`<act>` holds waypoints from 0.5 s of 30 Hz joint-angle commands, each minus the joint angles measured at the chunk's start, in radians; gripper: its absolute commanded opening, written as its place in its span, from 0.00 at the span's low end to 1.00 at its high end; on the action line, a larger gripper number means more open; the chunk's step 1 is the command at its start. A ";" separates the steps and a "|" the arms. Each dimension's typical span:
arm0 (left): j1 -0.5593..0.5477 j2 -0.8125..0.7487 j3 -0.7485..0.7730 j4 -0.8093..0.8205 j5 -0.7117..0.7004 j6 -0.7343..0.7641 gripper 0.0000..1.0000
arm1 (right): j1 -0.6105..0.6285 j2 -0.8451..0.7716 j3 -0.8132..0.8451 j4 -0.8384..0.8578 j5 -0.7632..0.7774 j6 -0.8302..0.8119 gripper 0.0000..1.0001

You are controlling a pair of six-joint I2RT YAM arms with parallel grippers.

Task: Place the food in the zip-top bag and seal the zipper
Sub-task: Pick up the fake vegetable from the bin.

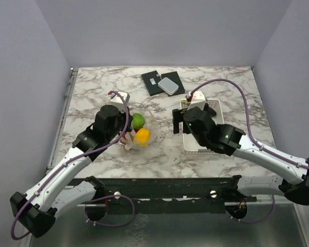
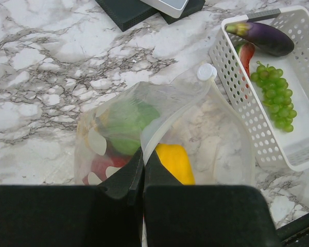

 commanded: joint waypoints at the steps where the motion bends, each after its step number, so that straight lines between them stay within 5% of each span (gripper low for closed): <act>1: 0.000 0.002 -0.011 0.023 0.012 0.005 0.00 | -0.070 -0.036 -0.047 -0.087 0.051 0.027 0.90; 15: 0.000 0.006 -0.012 0.023 0.015 0.005 0.00 | -0.307 0.049 -0.101 -0.019 -0.050 -0.078 0.88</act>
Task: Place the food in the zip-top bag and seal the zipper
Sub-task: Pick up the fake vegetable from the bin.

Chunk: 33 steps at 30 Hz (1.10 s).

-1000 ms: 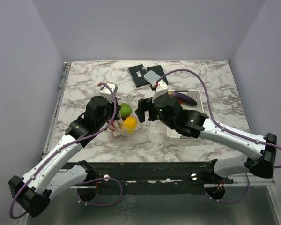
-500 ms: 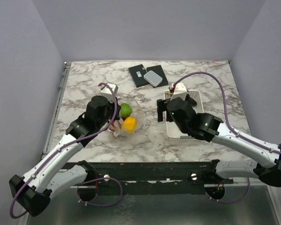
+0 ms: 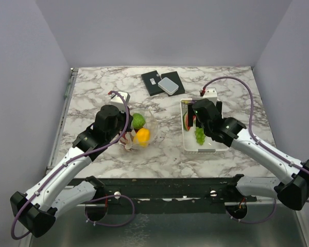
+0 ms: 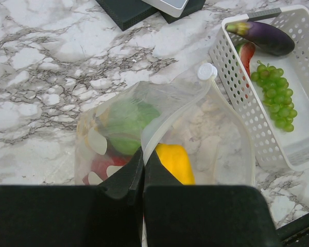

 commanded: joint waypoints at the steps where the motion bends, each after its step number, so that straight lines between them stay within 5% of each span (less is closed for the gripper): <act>1: 0.000 0.001 -0.012 0.024 0.014 0.005 0.00 | -0.048 0.076 0.017 0.031 -0.026 -0.068 0.88; 33: 0.000 -0.003 -0.012 0.023 0.022 0.005 0.00 | -0.267 0.588 0.268 0.280 -0.125 -0.540 0.74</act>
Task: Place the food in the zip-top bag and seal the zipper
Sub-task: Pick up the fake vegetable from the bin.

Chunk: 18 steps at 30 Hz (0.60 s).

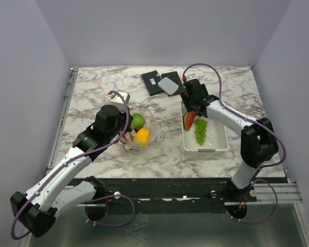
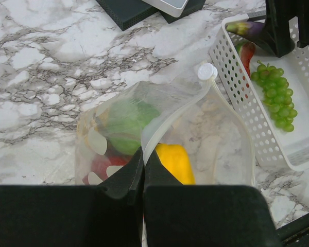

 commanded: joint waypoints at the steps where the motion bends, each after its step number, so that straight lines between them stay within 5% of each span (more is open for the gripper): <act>1: 0.000 -0.003 -0.011 0.024 0.020 0.005 0.00 | -0.004 0.053 0.055 0.058 -0.007 -0.086 0.73; 18: 0.000 -0.007 -0.012 0.021 0.017 0.006 0.00 | -0.002 0.171 0.117 0.024 -0.108 -0.084 0.64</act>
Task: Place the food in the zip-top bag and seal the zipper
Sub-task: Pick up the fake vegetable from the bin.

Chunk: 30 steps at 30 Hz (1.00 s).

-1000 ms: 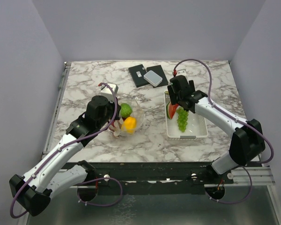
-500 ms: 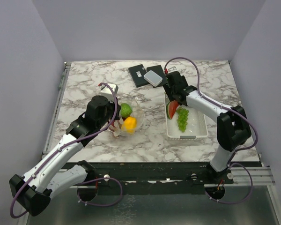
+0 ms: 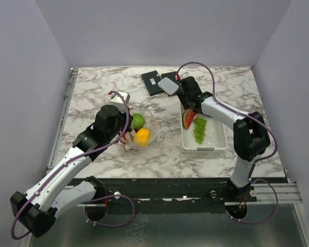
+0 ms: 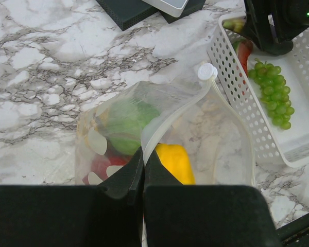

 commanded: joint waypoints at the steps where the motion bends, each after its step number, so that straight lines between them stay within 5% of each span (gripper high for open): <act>1: 0.000 -0.007 -0.012 0.023 0.017 0.007 0.00 | 0.000 0.054 0.025 -0.018 -0.054 -0.003 0.64; 20: 0.000 -0.001 -0.012 0.022 0.015 0.008 0.00 | 0.008 0.113 0.051 0.044 0.023 -0.047 0.66; 30: 0.000 -0.001 -0.011 0.021 0.012 0.009 0.00 | 0.010 0.115 0.037 0.072 0.053 -0.060 0.50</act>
